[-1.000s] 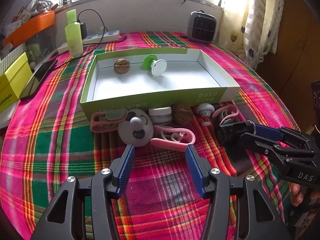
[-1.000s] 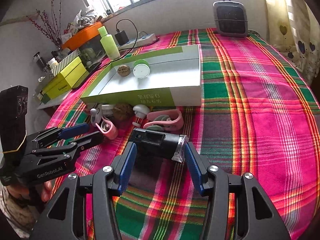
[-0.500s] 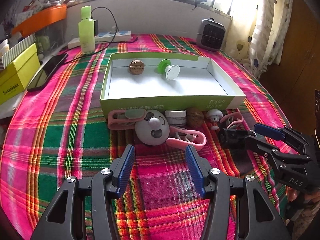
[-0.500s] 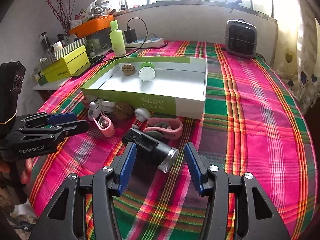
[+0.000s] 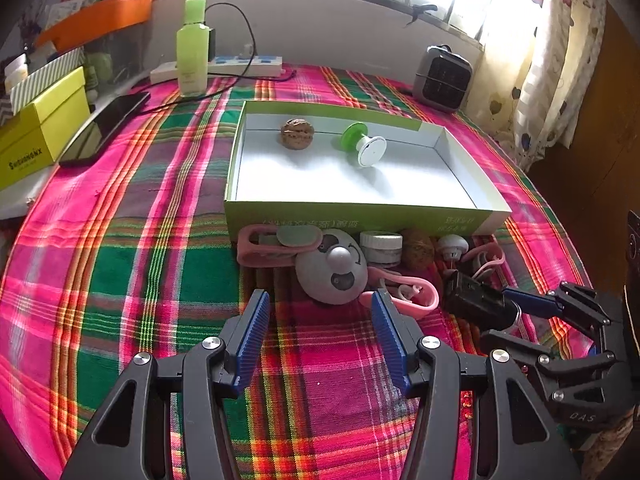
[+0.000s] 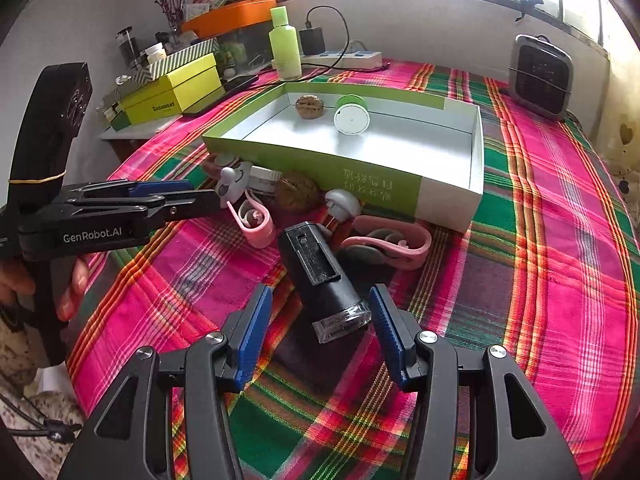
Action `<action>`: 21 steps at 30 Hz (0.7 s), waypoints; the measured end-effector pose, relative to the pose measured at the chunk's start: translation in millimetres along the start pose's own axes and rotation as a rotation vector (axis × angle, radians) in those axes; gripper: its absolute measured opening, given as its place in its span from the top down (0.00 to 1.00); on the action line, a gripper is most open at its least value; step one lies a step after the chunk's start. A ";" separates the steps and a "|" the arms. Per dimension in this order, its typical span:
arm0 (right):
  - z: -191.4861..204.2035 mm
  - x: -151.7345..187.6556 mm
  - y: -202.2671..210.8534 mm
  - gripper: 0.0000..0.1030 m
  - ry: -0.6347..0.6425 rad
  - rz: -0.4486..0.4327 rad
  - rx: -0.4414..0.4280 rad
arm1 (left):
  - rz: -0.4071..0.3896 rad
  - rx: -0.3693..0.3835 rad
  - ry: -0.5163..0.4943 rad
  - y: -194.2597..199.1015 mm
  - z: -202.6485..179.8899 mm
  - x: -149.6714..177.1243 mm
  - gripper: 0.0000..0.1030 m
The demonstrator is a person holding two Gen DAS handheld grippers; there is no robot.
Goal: Organize objects
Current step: 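Reach the right gripper to the black rectangular gadget and grasp it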
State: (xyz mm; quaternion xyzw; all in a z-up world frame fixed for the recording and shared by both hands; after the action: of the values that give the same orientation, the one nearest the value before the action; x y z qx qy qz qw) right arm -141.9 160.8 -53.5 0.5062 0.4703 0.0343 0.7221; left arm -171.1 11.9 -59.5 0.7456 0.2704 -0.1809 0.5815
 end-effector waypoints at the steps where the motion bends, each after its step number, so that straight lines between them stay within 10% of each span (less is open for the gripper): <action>1: 0.3 -1.1 -0.8 0.50 0.001 0.000 0.002 | -0.002 -0.001 0.003 -1.1 0.5 -1.3 0.50; 21: 0.7 -8.8 -9.1 0.59 -0.008 0.011 0.049 | 0.012 0.001 0.061 -20.1 1.0 -15.7 0.50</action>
State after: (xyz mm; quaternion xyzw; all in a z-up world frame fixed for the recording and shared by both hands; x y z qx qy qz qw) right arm -150.2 151.3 -54.7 0.5262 0.4656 0.0248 0.7111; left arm -195.7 11.5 -66.1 0.7527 0.2834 -0.1545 0.5738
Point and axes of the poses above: each gripper's, at about its wrist camera, not at the fingertips, and y roughly against the way its jaws point, z to its left, x to its underside, the point moved 10 cm from there along -y, roughly the way its jaws point, and after that the axes turned 8 degrees about y, right-handed, at the moved point
